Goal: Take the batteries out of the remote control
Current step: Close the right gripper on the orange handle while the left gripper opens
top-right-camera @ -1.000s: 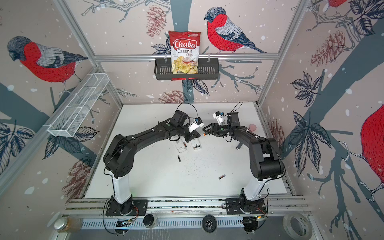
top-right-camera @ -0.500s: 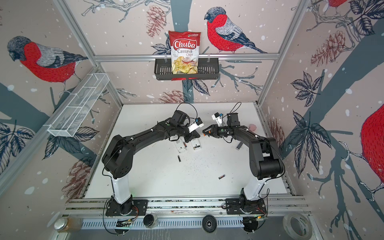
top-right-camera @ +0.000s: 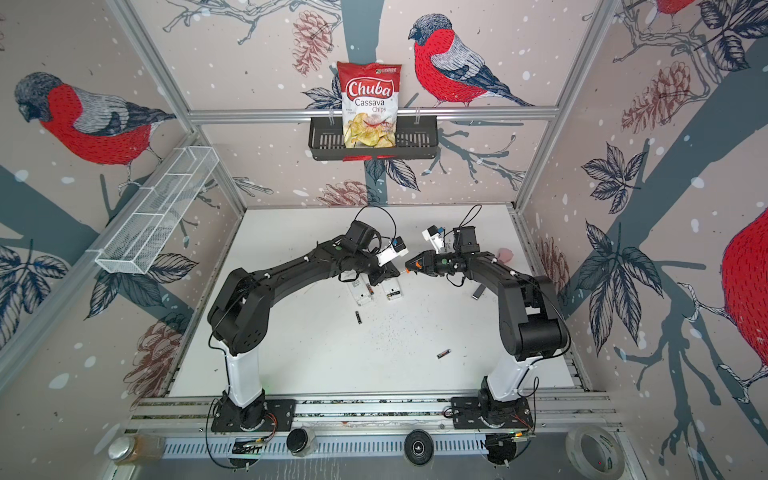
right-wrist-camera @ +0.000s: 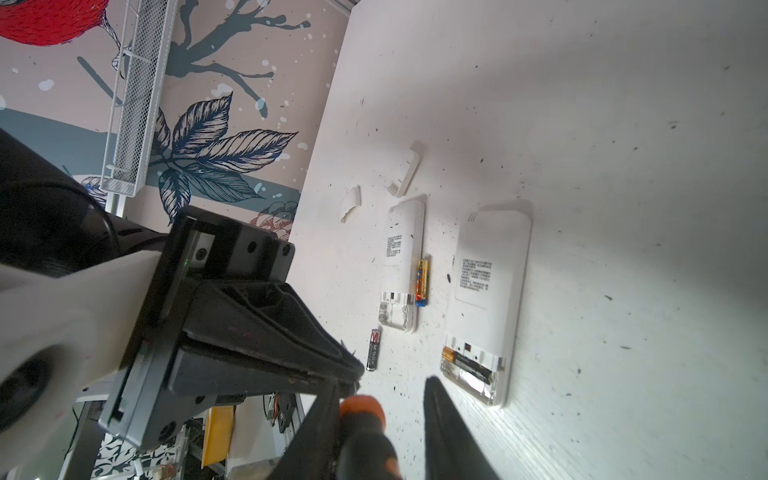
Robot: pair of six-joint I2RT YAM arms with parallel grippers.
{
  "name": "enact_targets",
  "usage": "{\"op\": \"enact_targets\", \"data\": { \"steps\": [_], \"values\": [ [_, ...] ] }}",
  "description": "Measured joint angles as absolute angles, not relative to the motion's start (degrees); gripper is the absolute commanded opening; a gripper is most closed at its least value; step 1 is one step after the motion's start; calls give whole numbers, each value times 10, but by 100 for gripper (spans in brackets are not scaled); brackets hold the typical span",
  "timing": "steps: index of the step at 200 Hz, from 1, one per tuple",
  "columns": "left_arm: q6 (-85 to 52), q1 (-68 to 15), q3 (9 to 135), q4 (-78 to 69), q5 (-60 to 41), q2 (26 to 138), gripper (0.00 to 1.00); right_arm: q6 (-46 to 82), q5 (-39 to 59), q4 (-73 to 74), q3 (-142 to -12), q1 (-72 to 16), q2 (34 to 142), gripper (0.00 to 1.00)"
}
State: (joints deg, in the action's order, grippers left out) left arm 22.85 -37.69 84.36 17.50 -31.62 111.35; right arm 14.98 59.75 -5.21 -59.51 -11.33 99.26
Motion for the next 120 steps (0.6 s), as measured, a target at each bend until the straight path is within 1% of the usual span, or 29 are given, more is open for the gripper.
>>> {"op": "enact_targets", "data": {
  "steps": [41,60,73,78,89,109,114,120],
  "values": [
    [229,-377,844,179,-315,1117,0,154,613,-44,-591,-114,993,22],
    [233,-377,844,184,-313,1117,1,165,620,-30,-585,-115,995,20],
    [233,-377,844,185,-312,1118,15,170,625,-17,-578,-115,995,18],
    [233,-377,844,186,-312,1118,23,174,627,-12,-576,-114,995,17],
    [229,-377,843,184,-302,1118,37,183,629,-2,-571,-114,995,16],
    [222,-375,834,169,-292,1112,49,201,627,10,-562,-112,993,14],
    [220,-375,830,166,-289,1109,57,207,625,14,-561,-112,991,14],
    [216,-375,826,161,-285,1105,59,217,622,20,-559,-111,987,14]
  ]
}}
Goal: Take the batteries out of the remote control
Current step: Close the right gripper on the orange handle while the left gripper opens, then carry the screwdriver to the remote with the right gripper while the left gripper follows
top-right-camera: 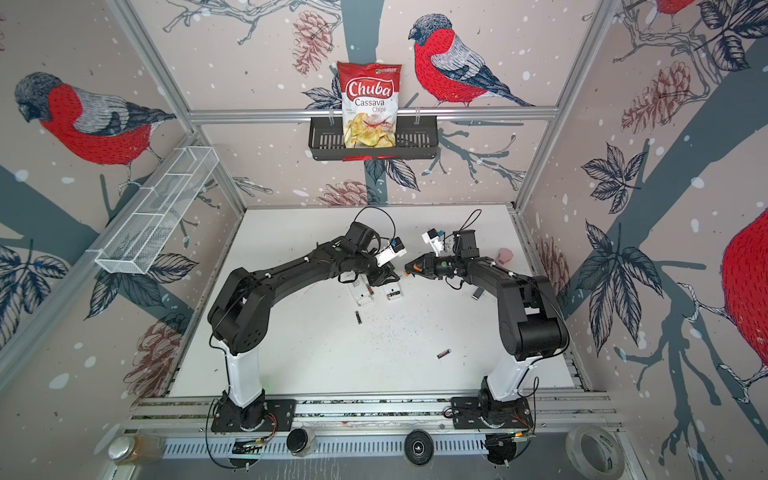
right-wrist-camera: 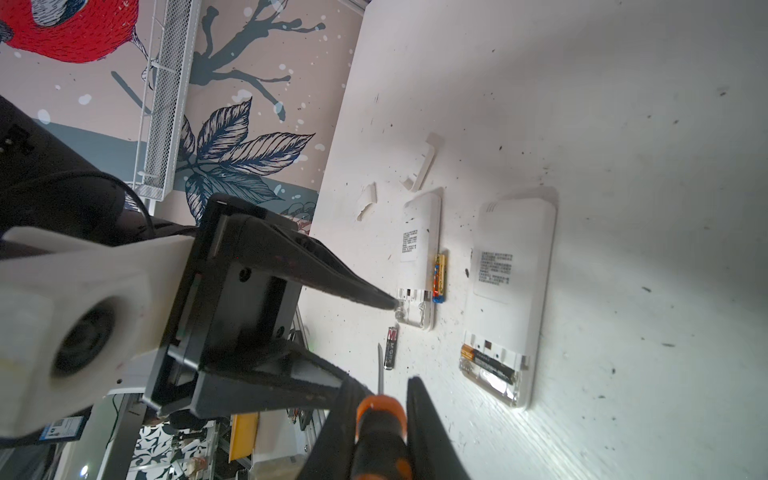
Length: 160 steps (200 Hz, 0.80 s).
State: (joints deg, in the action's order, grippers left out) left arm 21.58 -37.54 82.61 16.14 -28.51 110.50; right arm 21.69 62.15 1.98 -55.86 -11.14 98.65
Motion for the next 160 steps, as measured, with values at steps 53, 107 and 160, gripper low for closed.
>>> {"op": "enact_targets", "data": {
  "steps": [53,107,160],
  "values": [
    [179,-364,792,100,-261,1061,89,292,583,93,-532,-93,947,12],
    [103,-347,656,-54,-173,969,96,413,512,229,-444,-86,895,11],
    [43,-347,665,-89,-131,990,96,450,424,272,-357,-90,780,10]
  ]
}}
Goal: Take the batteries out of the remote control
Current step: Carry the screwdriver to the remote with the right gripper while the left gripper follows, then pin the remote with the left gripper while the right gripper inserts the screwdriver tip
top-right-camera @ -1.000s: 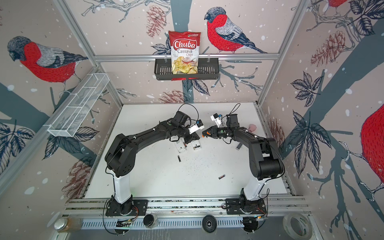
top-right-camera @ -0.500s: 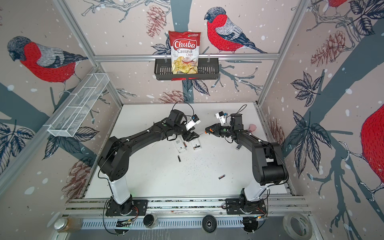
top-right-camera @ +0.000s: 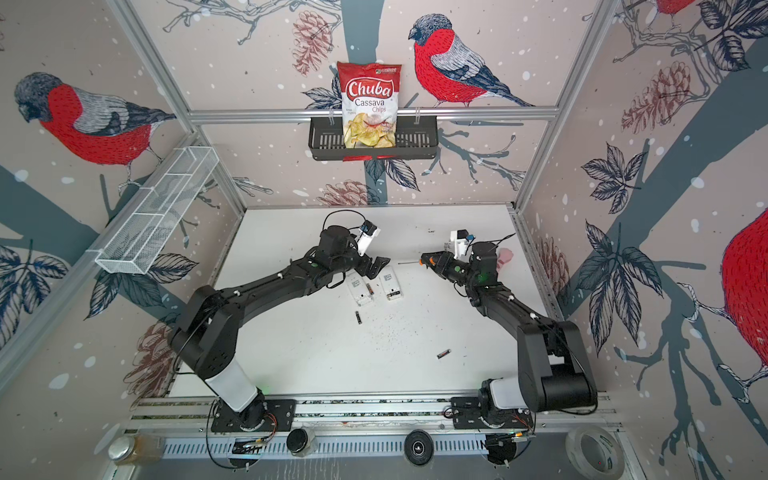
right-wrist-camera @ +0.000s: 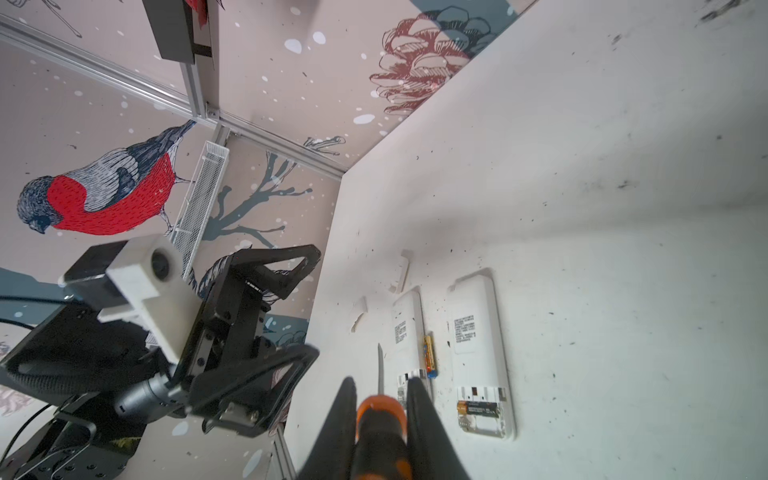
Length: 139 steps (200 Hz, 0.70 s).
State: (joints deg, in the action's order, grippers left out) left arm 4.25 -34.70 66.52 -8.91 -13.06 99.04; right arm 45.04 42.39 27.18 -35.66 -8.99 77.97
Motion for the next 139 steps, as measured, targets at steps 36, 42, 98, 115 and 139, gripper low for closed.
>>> {"op": "enact_targets", "data": {
  "steps": [36,42,98,115,139],
  "values": [
    [13,-347,693,-67,-118,1023,95,446,349,256,-292,-97,706,10],
    [10,-347,694,-64,-118,1025,93,446,342,254,-284,-97,696,10],
    [3,-347,701,-30,-107,1055,89,438,288,261,-224,-118,652,10],
    [3,-348,701,-22,-105,1070,89,439,278,272,-203,-127,652,10],
    [5,-350,708,-6,-105,1090,89,449,272,292,-180,-140,653,10]
  ]
}}
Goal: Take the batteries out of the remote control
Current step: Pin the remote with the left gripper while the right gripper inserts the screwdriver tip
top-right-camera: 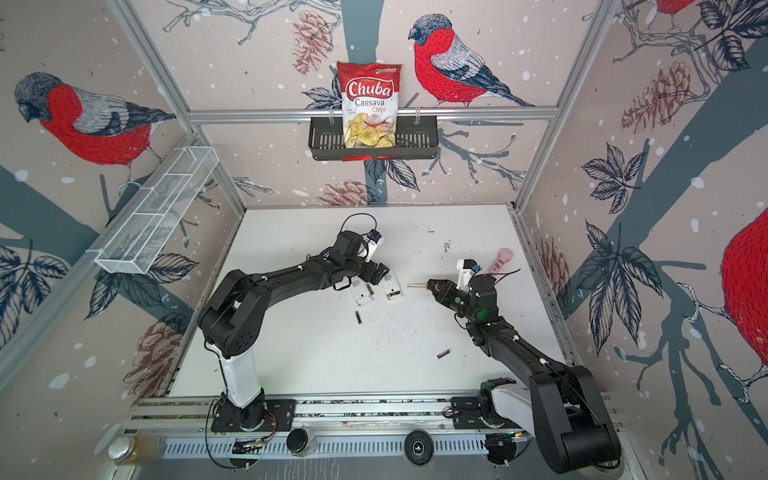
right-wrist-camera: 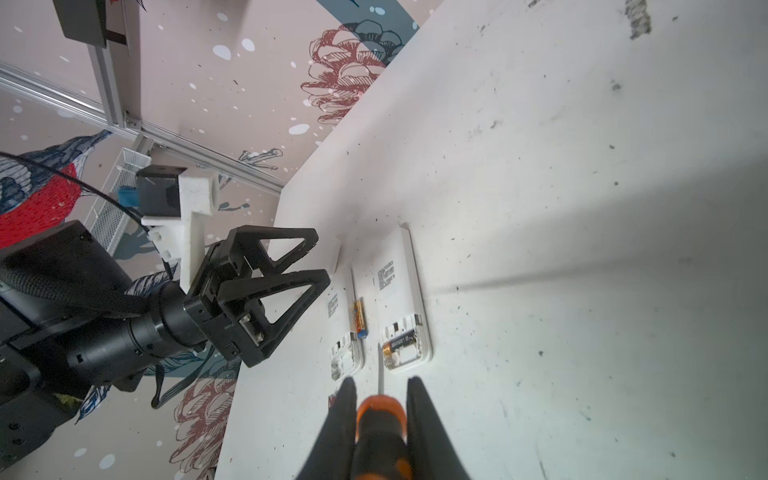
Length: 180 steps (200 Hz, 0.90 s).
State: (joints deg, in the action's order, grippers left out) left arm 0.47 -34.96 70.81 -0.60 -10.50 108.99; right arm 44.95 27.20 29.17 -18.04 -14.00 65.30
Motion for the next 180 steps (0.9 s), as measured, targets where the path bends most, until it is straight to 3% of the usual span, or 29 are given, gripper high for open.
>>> {"op": "enact_targets", "data": {
  "steps": [41,86,180],
  "values": [
    [16,-356,742,22,-99,1132,80,449,257,325,-168,-162,668,10],
    [23,-364,788,66,-73,1169,61,451,250,350,-168,-183,699,10],
    [46,-371,852,119,-60,1220,60,448,231,371,-179,-200,750,9]
  ]
}}
